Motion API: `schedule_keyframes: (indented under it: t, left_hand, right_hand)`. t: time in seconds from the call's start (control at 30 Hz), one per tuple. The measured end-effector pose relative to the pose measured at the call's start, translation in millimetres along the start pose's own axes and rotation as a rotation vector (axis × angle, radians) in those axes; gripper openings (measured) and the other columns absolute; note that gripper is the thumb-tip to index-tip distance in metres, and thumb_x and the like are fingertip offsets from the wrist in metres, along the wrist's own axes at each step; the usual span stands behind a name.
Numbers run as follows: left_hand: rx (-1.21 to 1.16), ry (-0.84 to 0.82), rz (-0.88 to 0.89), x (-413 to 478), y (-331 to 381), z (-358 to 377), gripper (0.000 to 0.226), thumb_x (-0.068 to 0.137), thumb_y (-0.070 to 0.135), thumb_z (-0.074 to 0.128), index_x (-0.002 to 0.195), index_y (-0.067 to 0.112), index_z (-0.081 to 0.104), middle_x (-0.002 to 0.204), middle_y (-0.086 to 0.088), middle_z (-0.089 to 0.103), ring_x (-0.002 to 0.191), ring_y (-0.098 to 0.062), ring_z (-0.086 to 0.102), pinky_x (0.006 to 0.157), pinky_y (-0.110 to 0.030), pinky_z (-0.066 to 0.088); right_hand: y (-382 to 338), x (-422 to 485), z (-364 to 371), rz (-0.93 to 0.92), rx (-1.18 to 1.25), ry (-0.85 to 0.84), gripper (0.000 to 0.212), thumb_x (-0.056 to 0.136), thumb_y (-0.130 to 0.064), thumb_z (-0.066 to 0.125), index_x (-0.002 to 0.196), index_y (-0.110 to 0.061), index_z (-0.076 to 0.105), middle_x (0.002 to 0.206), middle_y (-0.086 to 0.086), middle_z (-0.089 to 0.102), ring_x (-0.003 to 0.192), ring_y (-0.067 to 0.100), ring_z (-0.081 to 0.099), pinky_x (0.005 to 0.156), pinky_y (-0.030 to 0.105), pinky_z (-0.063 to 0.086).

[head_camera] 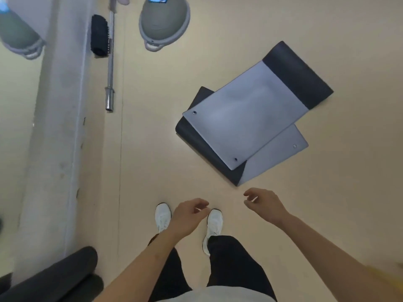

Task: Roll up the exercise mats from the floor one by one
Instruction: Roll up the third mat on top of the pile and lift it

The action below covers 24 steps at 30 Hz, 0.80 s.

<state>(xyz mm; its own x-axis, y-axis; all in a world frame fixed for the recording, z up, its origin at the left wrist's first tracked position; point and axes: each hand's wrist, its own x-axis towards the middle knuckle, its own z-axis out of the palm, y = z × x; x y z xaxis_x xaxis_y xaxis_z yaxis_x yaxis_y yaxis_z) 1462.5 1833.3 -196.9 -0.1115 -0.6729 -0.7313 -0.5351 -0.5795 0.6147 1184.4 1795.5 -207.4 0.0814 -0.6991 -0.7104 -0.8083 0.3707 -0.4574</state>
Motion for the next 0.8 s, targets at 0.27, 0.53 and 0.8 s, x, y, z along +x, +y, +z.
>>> schedule_keyframes:
  t: [0.27, 0.53, 0.8]
  left_hand:
    - [0.261, -0.161, 0.030, 135, 69, 26, 0.025, 0.096, 0.038, 0.064, 0.119, 0.032, 0.070, 0.113, 0.019, 0.070, 0.101, 0.004, 0.064, 0.097, -0.024, 0.051]
    - [0.430, -0.162, 0.010, 324, 67, 33, 0.020, 0.094, 0.025, 0.066, 0.113, 0.029, 0.072, 0.105, 0.011, 0.072, 0.101, -0.009, 0.067, 0.096, -0.030, 0.050]
    - [0.729, -0.190, 0.079, 538, -39, 72, 0.036, 0.094, 0.039, 0.066, 0.128, 0.028, 0.066, 0.115, 0.013, 0.073, 0.111, -0.013, 0.066, 0.099, -0.036, 0.051]
  right_hand:
    - [86, 89, -38, 0.162, 0.170, 0.113, 0.029, 0.093, -0.040, 0.067, 0.118, -0.026, 0.069, 0.102, -0.008, 0.070, 0.094, 0.016, 0.064, 0.087, 0.033, 0.050]
    - [134, 219, -11, 0.210, 0.254, 0.107, 0.028, 0.093, -0.041, 0.068, 0.115, -0.023, 0.068, 0.096, -0.008, 0.066, 0.087, 0.016, 0.062, 0.076, 0.031, 0.045]
    - [205, 426, 119, 0.118, 0.205, 0.062, 0.047, 0.090, -0.044, 0.071, 0.130, -0.021, 0.062, 0.120, 0.003, 0.066, 0.112, 0.025, 0.061, 0.091, 0.040, 0.051]
